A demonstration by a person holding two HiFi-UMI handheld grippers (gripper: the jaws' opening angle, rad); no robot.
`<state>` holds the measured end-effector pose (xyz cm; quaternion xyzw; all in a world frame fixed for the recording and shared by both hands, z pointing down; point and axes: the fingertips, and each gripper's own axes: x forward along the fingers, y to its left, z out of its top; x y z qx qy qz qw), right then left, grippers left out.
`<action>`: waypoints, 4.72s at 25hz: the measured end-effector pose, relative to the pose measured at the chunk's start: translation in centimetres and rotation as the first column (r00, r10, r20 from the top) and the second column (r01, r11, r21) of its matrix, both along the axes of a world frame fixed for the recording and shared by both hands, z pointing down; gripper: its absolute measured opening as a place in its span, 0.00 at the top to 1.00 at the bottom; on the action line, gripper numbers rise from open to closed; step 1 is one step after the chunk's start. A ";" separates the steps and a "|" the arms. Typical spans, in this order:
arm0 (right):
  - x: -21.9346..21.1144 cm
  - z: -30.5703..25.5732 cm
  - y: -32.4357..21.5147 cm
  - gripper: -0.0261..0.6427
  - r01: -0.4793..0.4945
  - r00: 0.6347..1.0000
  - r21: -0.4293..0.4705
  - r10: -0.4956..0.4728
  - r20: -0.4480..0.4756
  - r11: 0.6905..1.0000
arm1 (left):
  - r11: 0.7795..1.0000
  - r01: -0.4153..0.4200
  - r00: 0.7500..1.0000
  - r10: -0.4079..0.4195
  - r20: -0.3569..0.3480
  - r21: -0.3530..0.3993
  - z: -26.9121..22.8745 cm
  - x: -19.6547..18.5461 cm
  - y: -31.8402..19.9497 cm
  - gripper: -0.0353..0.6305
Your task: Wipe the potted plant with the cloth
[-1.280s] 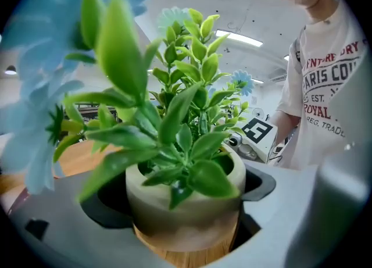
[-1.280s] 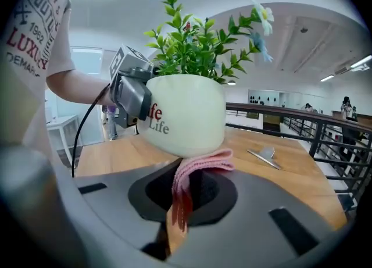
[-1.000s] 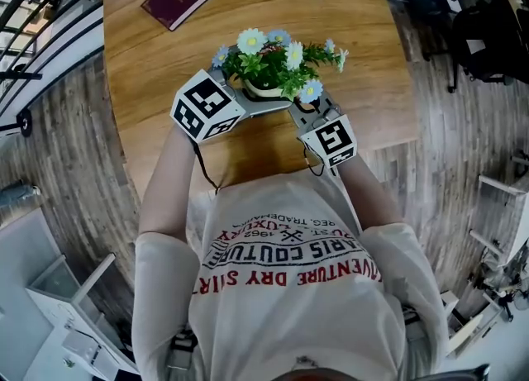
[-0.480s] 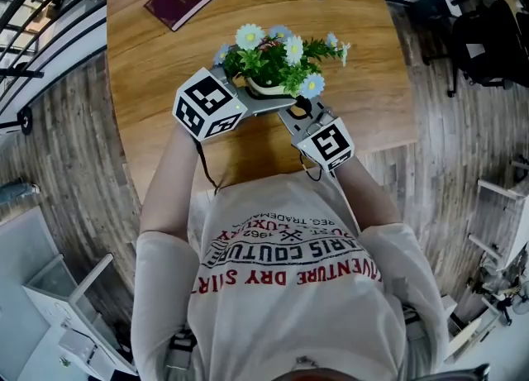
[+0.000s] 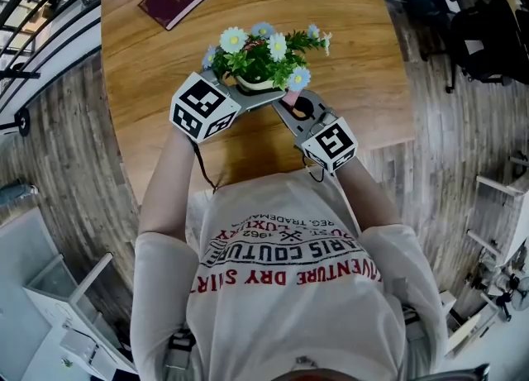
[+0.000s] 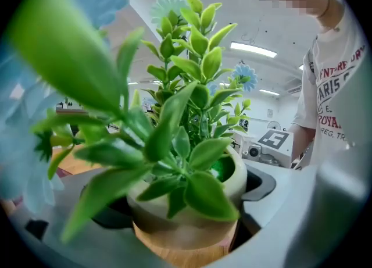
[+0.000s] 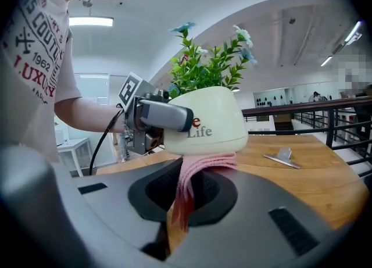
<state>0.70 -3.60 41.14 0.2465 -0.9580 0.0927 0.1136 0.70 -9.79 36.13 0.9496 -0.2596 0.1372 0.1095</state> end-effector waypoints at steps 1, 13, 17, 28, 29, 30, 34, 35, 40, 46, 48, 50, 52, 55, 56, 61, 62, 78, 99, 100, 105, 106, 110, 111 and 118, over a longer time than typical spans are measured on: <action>0.3 0.2 -0.1 0.91 -0.007 1.000 -0.007 0.007 -0.003 1.000 | 1.000 -0.001 1.000 0.001 0.008 0.000 0.2 0.0 0.0 0.14; 5.5 2.2 -3.4 0.91 -0.119 0.991 -0.051 0.116 -0.063 0.992 | 1.000 -0.010 0.999 0.010 0.036 -0.008 2.8 0.7 0.6 0.14; 6.7 2.7 -4.7 0.91 -0.146 0.987 -0.057 0.141 -0.078 0.988 | 1.000 -0.016 0.999 0.016 0.042 0.019 3.3 0.9 0.7 0.14; 10.1 4.3 -9.7 0.91 -0.275 0.950 -0.035 0.266 -0.166 0.961 | 1.000 0.001 0.997 -0.003 0.080 0.027 8.5 0.4 2.1 0.14; 10.7 4.4 -10.4 0.91 -0.286 0.945 -0.035 0.276 -0.177 0.957 | 1.000 -0.013 0.996 0.011 0.088 0.021 9.1 0.9 2.2 0.14; 11.2 4.4 -11.0 0.91 -0.293 0.941 -0.033 0.282 -0.188 0.955 | 1.000 -0.026 0.995 0.024 0.092 0.014 9.7 1.4 2.3 0.14; 11.9 5.1 -12.1 0.91 -0.297 0.934 -0.024 0.285 -0.216 0.955 | 0.998 -0.067 0.990 0.066 0.121 0.007 12.3 2.4 3.1 0.14; 11.9 5.3 -12.1 0.91 -0.298 0.932 -0.025 0.285 -0.224 0.954 | 0.997 -0.080 0.988 0.078 0.136 0.009 12.9 2.5 3.4 0.14; 12.0 6.6 -11.8 0.91 -0.289 0.928 -0.042 0.269 -0.259 0.956 | 0.988 -0.154 0.969 0.150 0.196 0.005 15.8 3.5 4.8 0.14; 12.0 7.6 -11.7 0.91 -0.285 0.924 -0.048 0.261 -0.279 0.957 | 0.982 -0.186 0.964 0.180 0.194 0.014 17.2 4.0 5.2 0.14; 11.8 7.8 -11.7 0.91 -0.287 0.925 -0.053 0.262 -0.276 0.957 | 0.981 -0.195 0.961 0.188 0.204 0.011 17.6 3.8 5.2 0.14; 11.6 7.9 -11.7 0.91 -0.283 0.927 -0.058 0.258 -0.273 0.957 | 0.981 -0.195 0.958 0.189 0.214 0.006 17.8 3.7 5.1 0.14; 11.5 7.9 -11.7 0.91 -0.279 0.928 -0.059 0.253 -0.272 0.959 | 0.981 -0.192 0.957 0.182 0.224 0.020 17.7 3.7 5.1 0.14; 11.4 7.9 -11.6 0.91 -0.280 0.928 -0.060 0.254 -0.274 0.958 | 0.982 -0.183 0.964 0.171 0.201 0.041 17.2 3.5 5.2 0.14; 11.4 8.0 -11.6 0.91 -0.282 0.927 -0.061 0.255 -0.276 0.958 | 0.984 -0.172 0.968 0.163 0.189 0.035 17.2 3.3 5.1 0.14; 10.9 7.8 -11.9 0.91 -0.281 0.927 -0.056 0.255 -0.277 0.958 | 0.994 -0.105 0.981 0.107 0.161 -0.021 17.7 1.8 5.1 0.14; 10.8 7.6 -12.0 0.91 -0.281 0.927 -0.053 0.257 -0.275 0.958 | 0.995 -0.097 0.981 0.100 0.164 -0.022 17.7 1.6 5.2 0.14; 8.4 2.7 -11.5 0.91 -0.267 0.943 0.011 0.263 -0.203 0.964 | 0.983 0.174 0.967 -0.182 0.180 0.058 11.3 -4.6 5.2 0.16; 6.4 -6.4 -10.1 0.91 -0.222 0.969 0.201 0.239 -0.062 0.954 | 0.762 0.608 0.785 -0.619 -0.026 0.221 -3.4 -11.8 1.7 0.92; 6.2 -6.8 -10.0 0.91 -0.216 0.971 0.211 0.233 -0.056 0.953 | 0.757 0.611 0.783 -0.622 -0.034 0.229 -4.0 -11.9 1.8 0.92; 5.8 -8.0 -9.2 0.91 -0.204 0.976 0.231 0.215 -0.024 0.951 | 0.753 0.613 0.781 -0.623 -0.042 0.240 -5.8 -11.9 2.0 0.92; 5.8 -8.2 -9.0 0.91 -0.201 0.977 0.234 0.212 -0.022 0.951 | 0.750 0.616 0.779 -0.625 -0.046 0.243 -6.0 -11.9 2.0 0.92; 5.9 -8.5 -8.6 0.91 -0.197 0.978 0.239 0.207 -0.018 0.951 | 0.740 0.622 0.775 -0.629 -0.065 0.256 -6.7 -11.9 2.2 0.92; 5.9 -8.5 -8.5 0.91 -0.194 0.979 0.239 0.205 -0.020 0.951 | 0.738 0.624 0.773 -0.630 -0.068 0.258 -6.8 -11.9 2.4 0.92; 6.0 -8.4 -7.9 0.91 -0.192 0.978 0.239 0.206 -0.036 0.952 | 0.726 0.636 0.763 -0.643 -0.071 0.262 -7.2 -12.2 3.0 0.92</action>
